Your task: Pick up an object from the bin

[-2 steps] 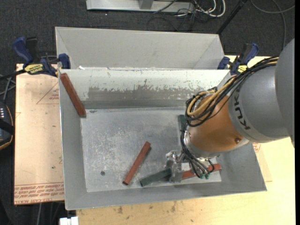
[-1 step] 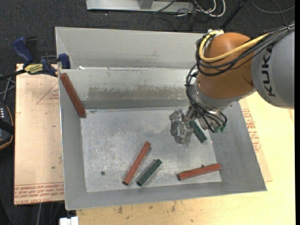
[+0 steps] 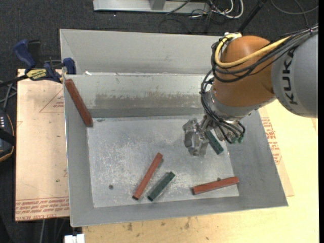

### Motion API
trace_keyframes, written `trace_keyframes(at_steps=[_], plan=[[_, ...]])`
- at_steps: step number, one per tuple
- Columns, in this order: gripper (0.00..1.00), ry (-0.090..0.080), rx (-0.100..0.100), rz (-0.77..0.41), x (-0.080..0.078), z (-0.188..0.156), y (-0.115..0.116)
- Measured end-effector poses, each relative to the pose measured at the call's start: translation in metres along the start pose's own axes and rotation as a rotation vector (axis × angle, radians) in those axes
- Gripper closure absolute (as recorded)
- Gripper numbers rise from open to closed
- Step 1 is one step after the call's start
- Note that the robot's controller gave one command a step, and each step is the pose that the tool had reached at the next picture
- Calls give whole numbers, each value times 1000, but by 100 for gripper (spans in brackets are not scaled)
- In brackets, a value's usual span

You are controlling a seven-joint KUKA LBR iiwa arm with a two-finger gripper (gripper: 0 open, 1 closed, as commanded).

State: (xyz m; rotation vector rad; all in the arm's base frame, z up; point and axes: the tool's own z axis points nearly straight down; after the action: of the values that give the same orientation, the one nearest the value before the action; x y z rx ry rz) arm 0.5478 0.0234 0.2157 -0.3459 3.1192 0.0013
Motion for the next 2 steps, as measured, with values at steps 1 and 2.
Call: trace_keyframes(at_steps=[1,2], plan=[[0,8,-2,-147,59,70,14],[0,3,-1,-146,57,68,14]])
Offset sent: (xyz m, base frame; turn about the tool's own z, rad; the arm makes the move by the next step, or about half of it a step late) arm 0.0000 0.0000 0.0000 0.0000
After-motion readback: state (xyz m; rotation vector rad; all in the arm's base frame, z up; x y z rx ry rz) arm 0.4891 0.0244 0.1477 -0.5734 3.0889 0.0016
